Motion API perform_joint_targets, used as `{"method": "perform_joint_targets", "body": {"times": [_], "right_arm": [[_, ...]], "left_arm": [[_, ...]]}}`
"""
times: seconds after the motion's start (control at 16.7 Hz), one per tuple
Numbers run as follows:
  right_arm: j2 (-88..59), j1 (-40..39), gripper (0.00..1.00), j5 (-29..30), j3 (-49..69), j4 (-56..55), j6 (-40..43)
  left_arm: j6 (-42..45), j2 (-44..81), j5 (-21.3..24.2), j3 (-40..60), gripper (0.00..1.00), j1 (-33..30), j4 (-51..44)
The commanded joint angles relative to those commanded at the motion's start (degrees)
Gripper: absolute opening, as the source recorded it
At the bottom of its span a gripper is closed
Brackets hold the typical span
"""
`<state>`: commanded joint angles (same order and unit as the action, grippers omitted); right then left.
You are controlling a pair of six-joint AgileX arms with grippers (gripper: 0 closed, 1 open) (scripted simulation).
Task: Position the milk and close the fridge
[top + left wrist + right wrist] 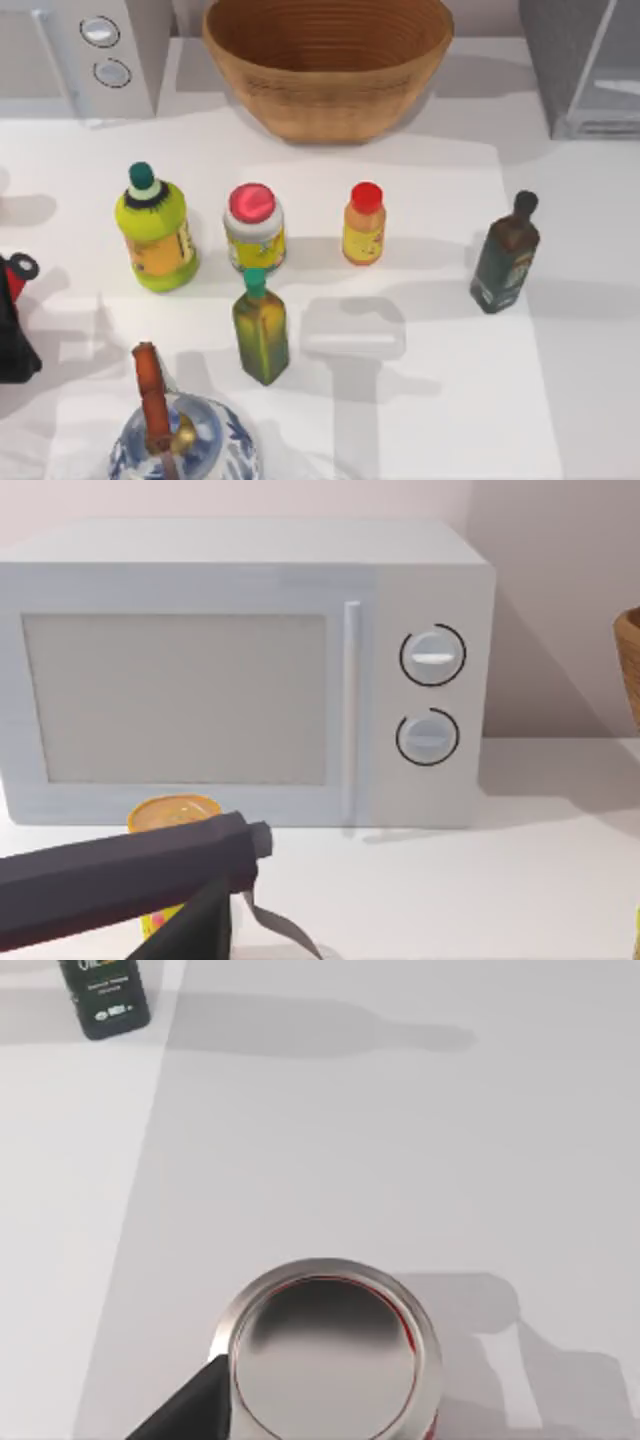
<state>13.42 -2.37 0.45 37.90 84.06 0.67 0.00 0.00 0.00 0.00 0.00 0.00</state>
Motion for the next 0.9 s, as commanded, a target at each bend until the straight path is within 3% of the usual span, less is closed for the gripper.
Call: {"method": "perform_joint_targets", "body": {"times": [0.18, 0.42, 0.9], "right_arm": [[-1.68, 1.63, 1.0, -0.96, 1.24, -0.24, 1.74], [-12.22, 11.57, 1.0, -5.59, 6.66, -1.41, 12.28], [-54.11, 48.83, 1.0, -22.2, 18.03, -0.89, 50.03]], "left_arm": [[0.0, 0.0, 0.0, 0.0, 1.0, 0.0, 0.0], [0.0, 0.0, 0.0, 0.0, 1.0, 0.0, 0.0], [0.0, 0.0, 0.0, 0.0, 1.0, 0.0, 0.0]]}}
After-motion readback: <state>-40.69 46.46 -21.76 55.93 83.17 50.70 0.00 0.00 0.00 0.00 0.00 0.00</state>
